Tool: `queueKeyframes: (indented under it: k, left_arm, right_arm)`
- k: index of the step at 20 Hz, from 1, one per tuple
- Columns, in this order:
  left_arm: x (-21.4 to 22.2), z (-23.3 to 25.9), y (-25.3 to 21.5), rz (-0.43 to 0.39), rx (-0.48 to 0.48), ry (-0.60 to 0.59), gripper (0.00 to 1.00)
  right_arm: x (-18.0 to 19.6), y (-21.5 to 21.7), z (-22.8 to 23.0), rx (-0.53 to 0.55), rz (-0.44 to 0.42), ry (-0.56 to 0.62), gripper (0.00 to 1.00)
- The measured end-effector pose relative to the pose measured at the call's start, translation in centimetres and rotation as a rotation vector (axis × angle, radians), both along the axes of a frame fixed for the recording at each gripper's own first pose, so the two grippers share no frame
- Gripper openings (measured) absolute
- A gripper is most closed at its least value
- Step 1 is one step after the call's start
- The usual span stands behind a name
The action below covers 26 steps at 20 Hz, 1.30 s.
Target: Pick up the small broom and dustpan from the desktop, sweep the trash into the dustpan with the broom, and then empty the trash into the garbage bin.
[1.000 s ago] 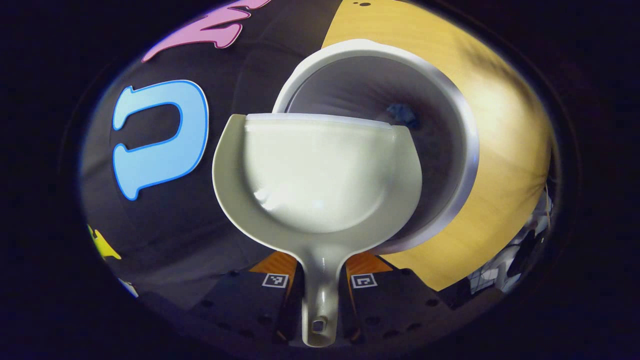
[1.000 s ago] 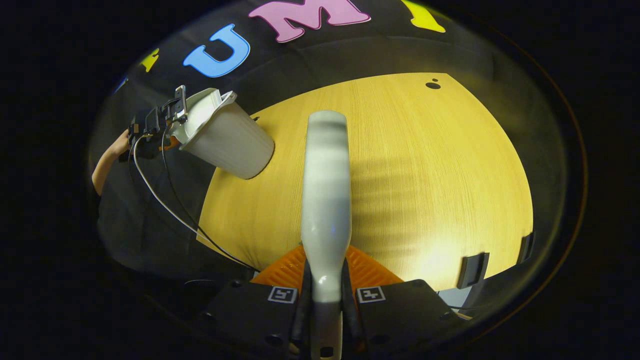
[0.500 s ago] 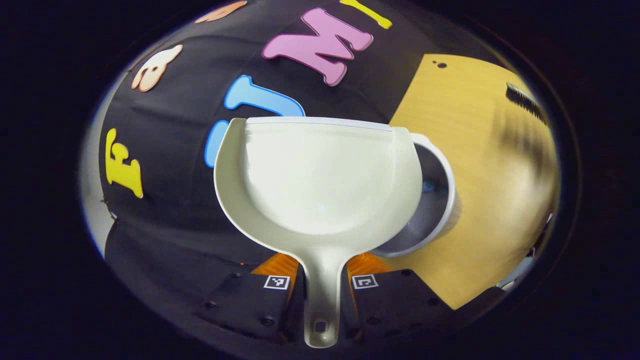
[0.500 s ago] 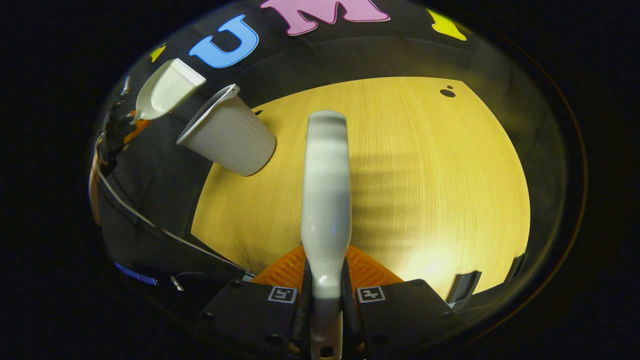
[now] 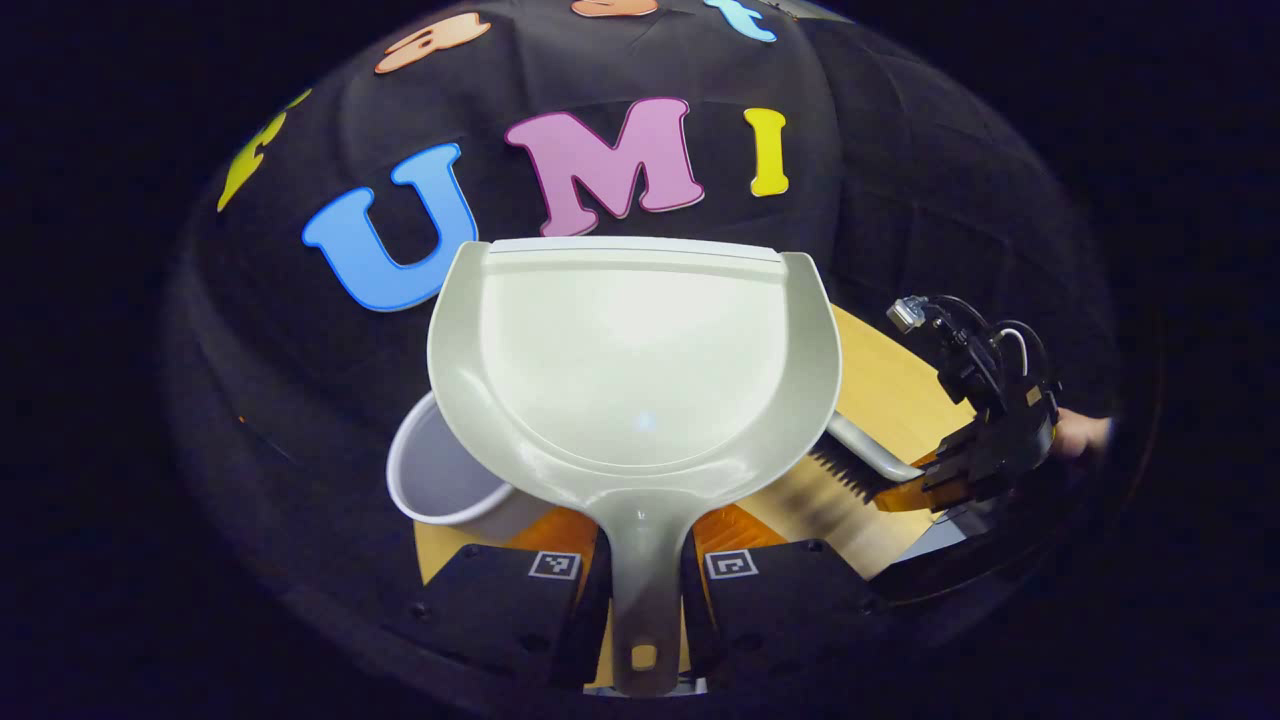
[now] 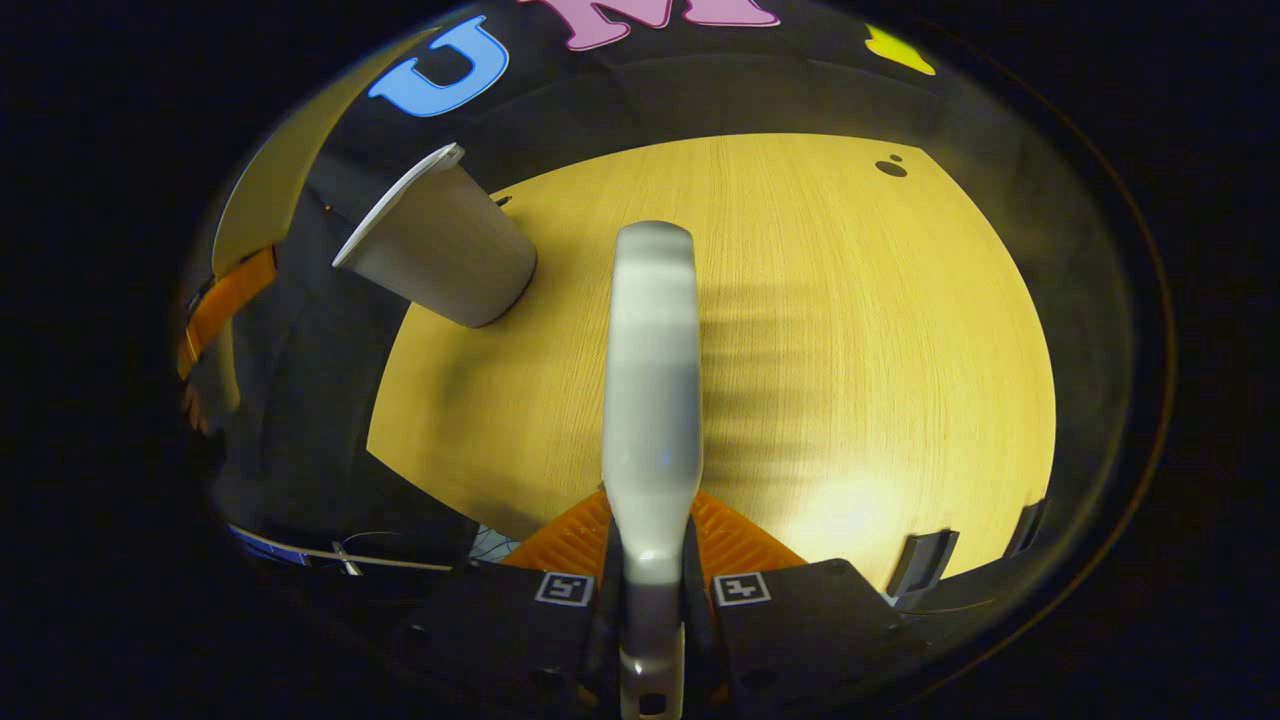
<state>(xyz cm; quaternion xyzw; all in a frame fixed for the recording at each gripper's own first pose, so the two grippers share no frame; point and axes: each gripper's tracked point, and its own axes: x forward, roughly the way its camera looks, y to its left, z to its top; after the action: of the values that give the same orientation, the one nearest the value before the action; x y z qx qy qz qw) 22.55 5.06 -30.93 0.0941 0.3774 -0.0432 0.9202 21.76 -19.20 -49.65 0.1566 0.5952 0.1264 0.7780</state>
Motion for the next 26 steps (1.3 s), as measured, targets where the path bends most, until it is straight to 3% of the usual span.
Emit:
queueKeyframes:
  k: [3, 5, 9, 13, 16, 22, 26]
  left_arm:
    - [-0.3, -5.0, -4.0, 0.034, -0.194, 0.102, 0.29]
    - [-1.0, -8.7, -5.6, 0.066, -0.272, 0.190, 0.29]
    - [-2.7, -14.4, -5.0, 0.193, -0.277, 0.343, 0.29]
    - [-3.2, -16.5, -5.4, 0.271, -0.282, 0.430, 0.30]
    - [-3.0, -16.9, -5.5, 0.312, -0.288, 0.454, 0.30]
    - [-4.2, -19.3, -5.8, 0.346, -0.339, 0.528, 0.29]
    - [-4.2, -19.2, -5.8, 0.372, -0.317, 0.539, 0.30]
  right_arm:
    - [-0.2, -1.0, -0.7, -0.015, -0.052, 0.027, 0.30]
    - [-0.2, -1.6, -1.7, -0.034, -0.077, 0.043, 0.30]
    - [0.6, -0.9, -4.1, -0.016, -0.064, 0.076, 0.29]
    - [0.7, -0.3, -7.1, -0.039, 0.003, 0.131, 0.29]
    - [0.6, 0.7, -8.2, -0.061, 0.042, 0.162, 0.29]
    - [3.4, 2.7, -8.3, -0.093, 0.035, 0.183, 0.30]
    - [3.1, 3.3, -8.9, -0.090, 0.007, 0.223, 0.29]
